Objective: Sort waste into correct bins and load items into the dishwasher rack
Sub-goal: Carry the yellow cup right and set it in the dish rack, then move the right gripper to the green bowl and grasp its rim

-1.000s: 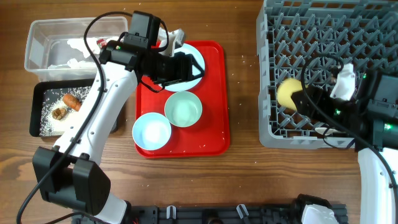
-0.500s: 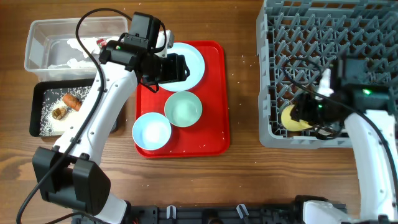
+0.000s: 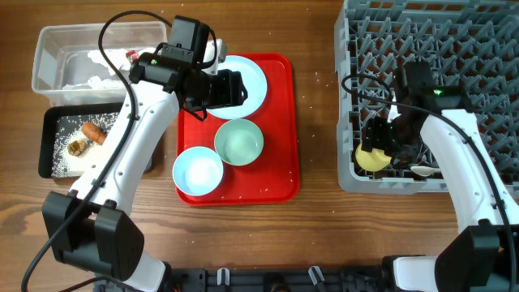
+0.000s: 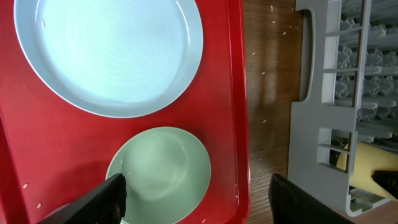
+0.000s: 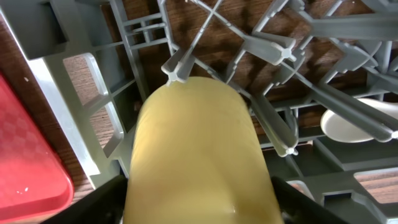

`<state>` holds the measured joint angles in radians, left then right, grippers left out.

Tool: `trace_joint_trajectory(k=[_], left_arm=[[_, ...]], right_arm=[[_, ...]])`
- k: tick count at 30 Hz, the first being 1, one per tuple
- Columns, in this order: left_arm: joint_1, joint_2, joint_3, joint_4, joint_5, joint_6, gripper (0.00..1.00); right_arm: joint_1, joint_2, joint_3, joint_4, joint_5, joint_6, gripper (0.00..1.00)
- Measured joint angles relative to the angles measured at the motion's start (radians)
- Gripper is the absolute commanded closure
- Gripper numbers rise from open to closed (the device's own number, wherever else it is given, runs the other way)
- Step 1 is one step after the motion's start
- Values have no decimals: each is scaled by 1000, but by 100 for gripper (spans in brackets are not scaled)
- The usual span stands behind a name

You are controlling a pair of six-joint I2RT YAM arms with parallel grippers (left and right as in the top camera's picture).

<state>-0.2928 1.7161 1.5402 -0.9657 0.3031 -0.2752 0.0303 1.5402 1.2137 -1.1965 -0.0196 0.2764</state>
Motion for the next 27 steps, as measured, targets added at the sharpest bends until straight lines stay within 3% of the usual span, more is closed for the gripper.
trace_joint_trajectory(k=[9, 15, 20, 24, 27], left_arm=[[0, 0, 0, 0, 0, 0, 23], [24, -3, 0, 0, 1, -1, 23], [150, -97, 0, -3, -2, -23, 15], [290, -255, 0, -22, -4, -34, 0], [399, -324, 1, -53, -5, -38, 0]], right_arm=[[0, -13, 131, -72, 1, -6, 15], [14, -76, 156, -45, -124, -74, 20], [147, -94, 158, 64, -220, -71, 22], [311, -92, 159, 212, -222, 9, 33], [429, -53, 162, 314, -163, 95, 36]])
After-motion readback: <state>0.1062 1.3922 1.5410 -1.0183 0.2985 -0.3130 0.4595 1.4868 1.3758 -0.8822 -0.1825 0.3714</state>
